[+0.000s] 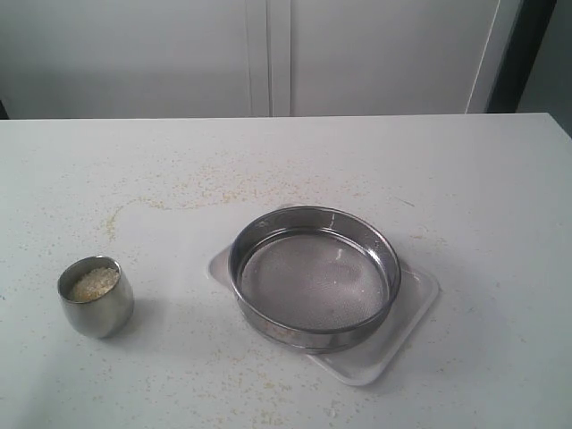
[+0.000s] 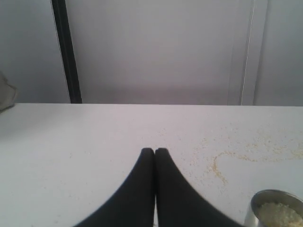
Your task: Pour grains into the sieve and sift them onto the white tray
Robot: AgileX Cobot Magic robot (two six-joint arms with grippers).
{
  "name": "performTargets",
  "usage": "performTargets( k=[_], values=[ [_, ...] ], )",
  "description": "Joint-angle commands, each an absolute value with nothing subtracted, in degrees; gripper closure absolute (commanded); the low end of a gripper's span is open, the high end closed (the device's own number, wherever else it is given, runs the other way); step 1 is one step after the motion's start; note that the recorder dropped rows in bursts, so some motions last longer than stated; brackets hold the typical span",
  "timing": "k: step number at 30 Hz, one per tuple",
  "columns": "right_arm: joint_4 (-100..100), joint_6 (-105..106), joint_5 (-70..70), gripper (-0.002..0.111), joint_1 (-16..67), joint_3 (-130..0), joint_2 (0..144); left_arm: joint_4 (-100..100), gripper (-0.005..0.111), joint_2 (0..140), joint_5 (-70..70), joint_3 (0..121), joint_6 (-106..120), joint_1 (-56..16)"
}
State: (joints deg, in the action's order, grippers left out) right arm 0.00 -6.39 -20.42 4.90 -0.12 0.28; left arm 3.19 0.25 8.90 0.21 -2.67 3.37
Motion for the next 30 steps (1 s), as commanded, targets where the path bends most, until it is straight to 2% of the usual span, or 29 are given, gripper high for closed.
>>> performTargets(
  k=[1,20,30],
  values=[
    [0.0,-6.3,-19.62,0.108,4.53,0.0,0.0,3.09,0.107,0.0,14.22,0.0,-2.74,3.54],
    [0.0,-6.3,-19.62,0.108,4.53,0.0,0.0,3.09,0.107,0.0,21.9,0.0,-3.43,3.54],
    [0.0,-6.3,-19.62,0.108,4.53,0.0,0.0,-0.7,0.107,12.26,27.62,0.0,-8.31,3.54]
  ],
)
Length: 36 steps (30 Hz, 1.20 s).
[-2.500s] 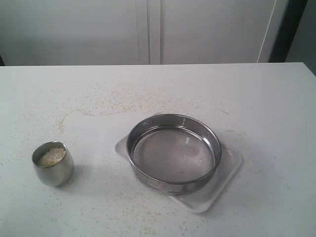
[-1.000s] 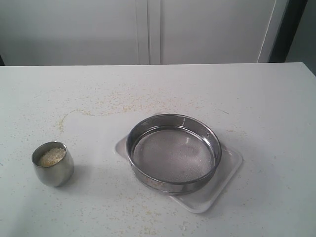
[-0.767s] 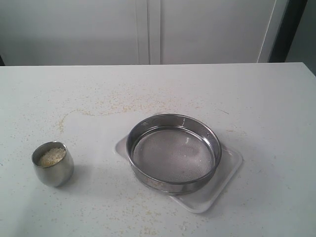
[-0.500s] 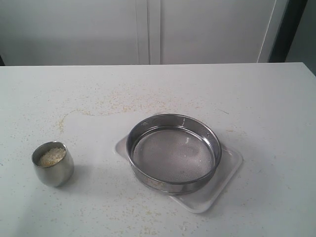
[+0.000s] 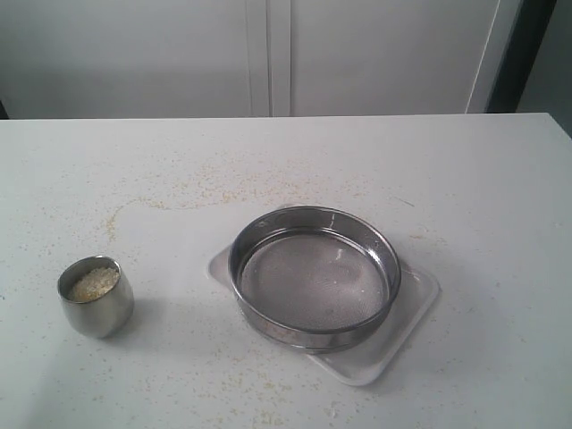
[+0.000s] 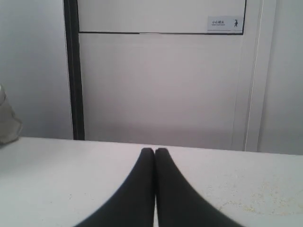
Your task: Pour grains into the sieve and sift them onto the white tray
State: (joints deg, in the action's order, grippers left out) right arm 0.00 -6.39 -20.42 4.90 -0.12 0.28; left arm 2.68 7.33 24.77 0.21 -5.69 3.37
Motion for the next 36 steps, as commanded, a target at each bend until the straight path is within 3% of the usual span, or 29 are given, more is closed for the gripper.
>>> performTargets(
  k=[1,6,36],
  values=[
    [0.0,-6.3,-19.62,0.108,4.53,0.0,0.0,-3.1,0.107,13.81,28.79,0.0,-9.54,3.54],
    [0.0,-6.3,-19.62,0.108,4.53,0.0,0.0,-15.69,0.107,21.87,33.02,0.0,-16.16,3.54],
    [0.0,-6.3,-19.62,0.108,4.53,0.0,0.0,-29.32,0.107,71.35,57.03,0.0,-18.87,3.54]
  ],
)
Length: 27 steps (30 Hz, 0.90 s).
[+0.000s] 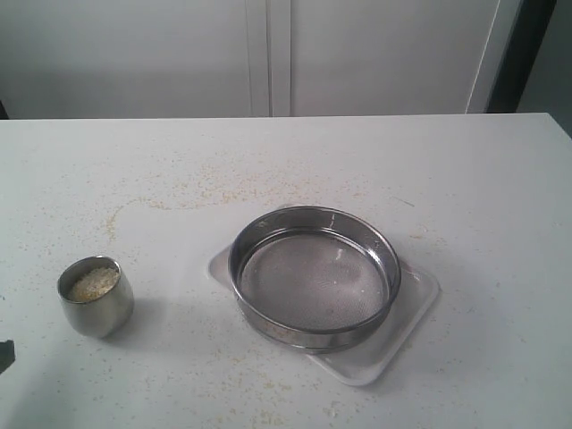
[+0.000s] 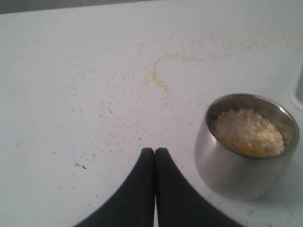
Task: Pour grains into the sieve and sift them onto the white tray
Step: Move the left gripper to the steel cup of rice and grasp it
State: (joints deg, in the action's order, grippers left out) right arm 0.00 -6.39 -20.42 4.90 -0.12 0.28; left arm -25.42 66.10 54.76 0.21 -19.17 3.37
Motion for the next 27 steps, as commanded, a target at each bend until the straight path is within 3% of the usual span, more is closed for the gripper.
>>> performTargets(
  k=[1,4,15,18,25,27],
  values=[
    [0.0,-6.3,-19.62,0.108,4.53,0.0,0.0,-30.01,0.107,72.95,59.1,0.0,-18.3,3.54],
    [0.0,-6.3,-19.62,0.108,4.53,0.0,0.0,-31.11,0.107,76.76,64.82,0.0,-17.52,3.54],
    [0.0,-6.3,-19.62,0.108,4.53,0.0,0.0,-39.34,0.105,79.71,65.05,0.0,-17.63,3.54],
    [0.0,-6.3,-19.62,0.108,4.53,0.0,0.0,-41.7,0.089,79.71,65.17,0.31,-17.52,3.54],
    [0.0,-6.3,-19.62,0.108,4.53,0.0,0.0,-43.38,0.028,79.71,65.44,0.85,-17.85,3.54],
    [0.0,-6.3,-19.62,0.108,4.53,0.0,0.0,-43.38,0.019,79.71,65.44,0.85,-18.0,3.54]
  ],
)
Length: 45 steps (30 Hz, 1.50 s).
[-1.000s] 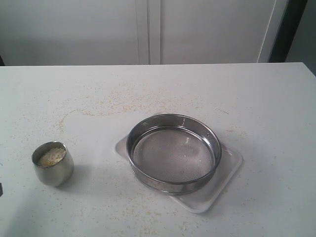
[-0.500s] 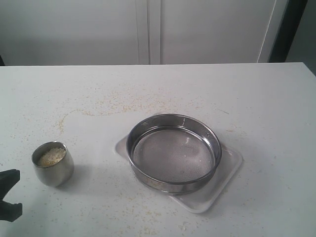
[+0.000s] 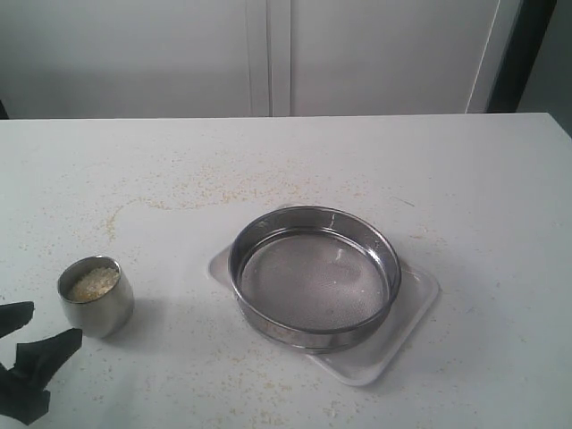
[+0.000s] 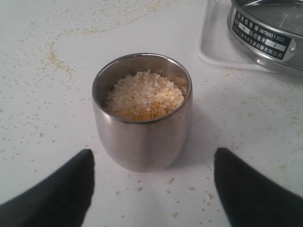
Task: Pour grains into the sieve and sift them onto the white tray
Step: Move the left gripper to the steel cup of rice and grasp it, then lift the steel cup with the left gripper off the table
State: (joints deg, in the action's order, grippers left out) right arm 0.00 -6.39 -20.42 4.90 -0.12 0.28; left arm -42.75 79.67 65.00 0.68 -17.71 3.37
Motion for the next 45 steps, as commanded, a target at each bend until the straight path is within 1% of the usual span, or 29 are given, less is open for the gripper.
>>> performTargets(
  k=[1,6,13,18,28,36,41,45],
  values=[
    [0.0,-6.3,-19.62,0.108,4.53,0.0,0.0,-43.38,0.016,79.71,65.67,0.85,-18.1,3.54],
    [0.0,-6.3,-19.62,0.108,4.53,0.0,0.0,-43.38,0.008,79.71,67.21,0.9,-18.23,3.28],
    [0.0,-6.3,-19.62,0.108,4.53,0.0,0.0,-44.75,0.001,81.99,65.32,4.11,-22.6,3.28],
    [0.0,-6.3,-19.62,0.108,4.53,0.0,0.0,-47.98,0.001,85.38,66.01,6.91,-22.77,3.28],
    [0.0,-6.3,-19.62,0.108,4.53,0.0,0.0,-51.03,0.001,98.61,69.96,14.82,-22.06,3.28],
    [0.0,-6.3,-19.62,0.108,4.53,0.0,0.0,-53.84,0.001,106.17,69.96,20.44,-20.77,3.18],
    [0.0,-6.3,-19.62,0.108,4.53,0.0,0.0,-54.17,0.002,109.13,69.96,23.32,-20.29,0.55],
    [0.0,-6.3,-19.62,0.108,4.53,0.0,0.0,-53.78,0.002,109.59,69.96,24.15,-19.09,-0.14]
  ],
)
